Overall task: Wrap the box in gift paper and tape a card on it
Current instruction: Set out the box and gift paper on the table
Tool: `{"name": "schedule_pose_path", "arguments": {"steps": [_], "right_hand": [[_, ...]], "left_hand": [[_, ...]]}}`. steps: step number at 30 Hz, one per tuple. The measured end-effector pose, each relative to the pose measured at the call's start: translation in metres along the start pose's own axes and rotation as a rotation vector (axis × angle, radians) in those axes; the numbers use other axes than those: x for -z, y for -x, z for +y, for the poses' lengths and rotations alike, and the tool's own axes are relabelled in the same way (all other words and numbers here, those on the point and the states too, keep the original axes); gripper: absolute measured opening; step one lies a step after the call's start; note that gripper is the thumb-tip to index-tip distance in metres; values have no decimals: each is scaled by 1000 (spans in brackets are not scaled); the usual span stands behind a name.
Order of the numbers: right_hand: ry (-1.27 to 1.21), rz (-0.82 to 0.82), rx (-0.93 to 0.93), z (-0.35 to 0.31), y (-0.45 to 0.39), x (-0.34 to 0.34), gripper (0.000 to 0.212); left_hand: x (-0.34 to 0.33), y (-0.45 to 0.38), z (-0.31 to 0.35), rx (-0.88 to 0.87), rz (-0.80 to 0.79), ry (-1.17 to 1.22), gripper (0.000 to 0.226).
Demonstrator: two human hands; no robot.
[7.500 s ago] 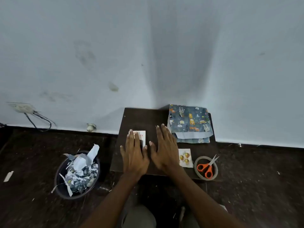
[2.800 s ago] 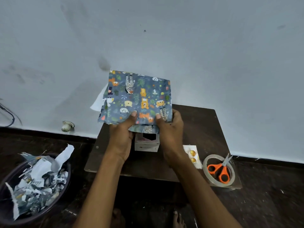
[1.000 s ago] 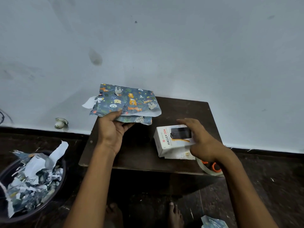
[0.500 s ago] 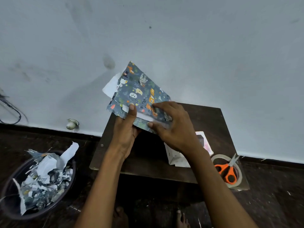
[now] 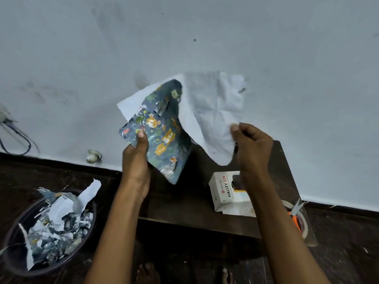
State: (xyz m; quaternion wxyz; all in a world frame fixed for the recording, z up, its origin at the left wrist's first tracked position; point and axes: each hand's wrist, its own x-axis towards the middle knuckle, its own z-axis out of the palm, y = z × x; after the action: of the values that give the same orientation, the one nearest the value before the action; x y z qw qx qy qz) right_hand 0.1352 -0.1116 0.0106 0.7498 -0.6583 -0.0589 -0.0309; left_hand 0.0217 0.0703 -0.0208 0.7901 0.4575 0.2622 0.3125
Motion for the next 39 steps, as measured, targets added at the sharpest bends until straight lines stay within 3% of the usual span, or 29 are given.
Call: {"name": "schedule_pose_path", "arguments": {"steps": [3,6,9,12,13,16,17,20,23,25,26,28,31,35,39], "right_hand": [[-46,64,-79,-2,-12,13,6],[2,97,-111,1,-18,19,5],[-5,98,-196,5,-25,26,11],[17,134,-260,11,-38,36,26],[34,157,-256,12,-41,39,28],[72,209,-251,17,-47,47,20],[76,205,-259,19,-48,50,17],[86,139,-315,24,-53,58,23],[205,21,-297,22,-62,69,34],[338,-81,-244,20,-61,73,11],[359,-104,-228,22,-61,75,11],[405,-100,-226,23,-58,77,30],[522,-166,-189,21,-47,77,42],[622,-190,-93,18,-31,78,39],[641,-106,-35,16,-29,89,29]], "left_hand": [[18,-13,-1,-93,63,-138,63],[24,-14,0,-190,56,-262,11],[28,-16,-7,-303,153,-484,23],[33,-17,-11,-394,320,-606,5],[35,-18,-11,-436,384,-621,8],[38,-21,-9,-554,486,-660,10],[38,-22,-8,-553,478,-646,3],[40,-29,-6,-404,402,-409,28],[37,-26,4,-175,378,-212,38],[40,-22,8,-97,402,-184,36],[43,-21,10,-70,412,-170,34],[47,-19,13,-6,396,-102,32],[50,-13,18,87,332,-29,29],[52,-6,20,106,275,-53,44],[57,-8,20,-12,287,-66,60]]}}
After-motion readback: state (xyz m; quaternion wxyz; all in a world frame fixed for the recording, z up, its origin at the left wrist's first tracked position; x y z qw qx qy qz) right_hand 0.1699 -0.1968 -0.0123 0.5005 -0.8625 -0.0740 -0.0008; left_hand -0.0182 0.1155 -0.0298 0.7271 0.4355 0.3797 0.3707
